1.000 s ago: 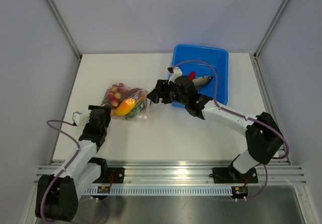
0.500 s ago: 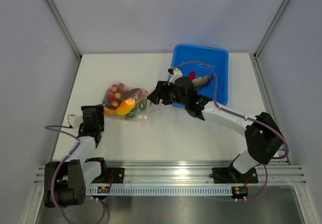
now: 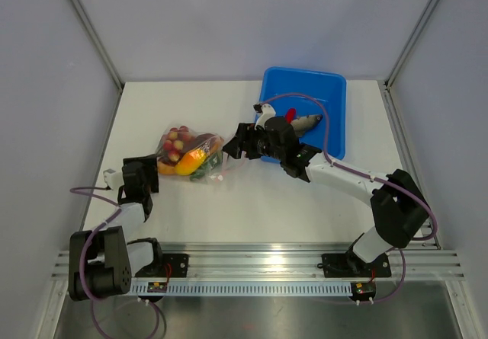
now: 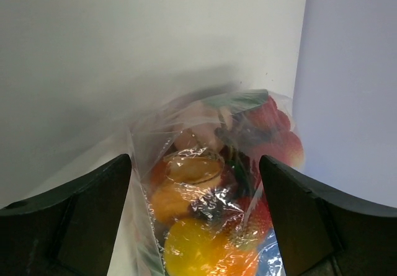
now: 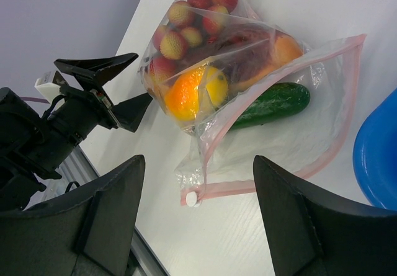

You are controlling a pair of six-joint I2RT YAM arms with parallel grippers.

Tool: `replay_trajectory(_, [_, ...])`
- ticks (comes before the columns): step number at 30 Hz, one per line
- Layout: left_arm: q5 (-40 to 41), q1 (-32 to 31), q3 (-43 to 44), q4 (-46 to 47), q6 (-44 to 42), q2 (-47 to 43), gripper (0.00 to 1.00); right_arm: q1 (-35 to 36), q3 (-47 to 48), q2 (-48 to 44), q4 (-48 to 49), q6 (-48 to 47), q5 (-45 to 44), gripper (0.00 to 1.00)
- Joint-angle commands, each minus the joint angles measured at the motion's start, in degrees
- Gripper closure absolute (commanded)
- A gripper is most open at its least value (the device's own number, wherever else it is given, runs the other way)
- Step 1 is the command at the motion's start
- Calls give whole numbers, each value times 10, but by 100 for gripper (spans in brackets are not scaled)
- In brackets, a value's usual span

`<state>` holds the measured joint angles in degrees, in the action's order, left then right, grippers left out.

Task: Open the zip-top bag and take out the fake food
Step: Adjust the zipper food storage bag at the center of the board.

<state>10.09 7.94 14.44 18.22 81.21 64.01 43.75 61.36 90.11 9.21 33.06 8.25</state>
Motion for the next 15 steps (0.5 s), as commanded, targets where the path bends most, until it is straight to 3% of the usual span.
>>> replay_trajectory(1, [-25, 6, 2, 42, -5, 13, 17, -2, 4, 2, 28, -1, 9, 22])
replay_trajectory(7, [-24, 8, -2, 52, -9, 15, 42, -2, 4, 1, 27, -1, 10, 22])
replay_trajectory(15, [-18, 8, -9, 46, 4, 11, 62, -2, 15, 9, 11, -2, 22, 22])
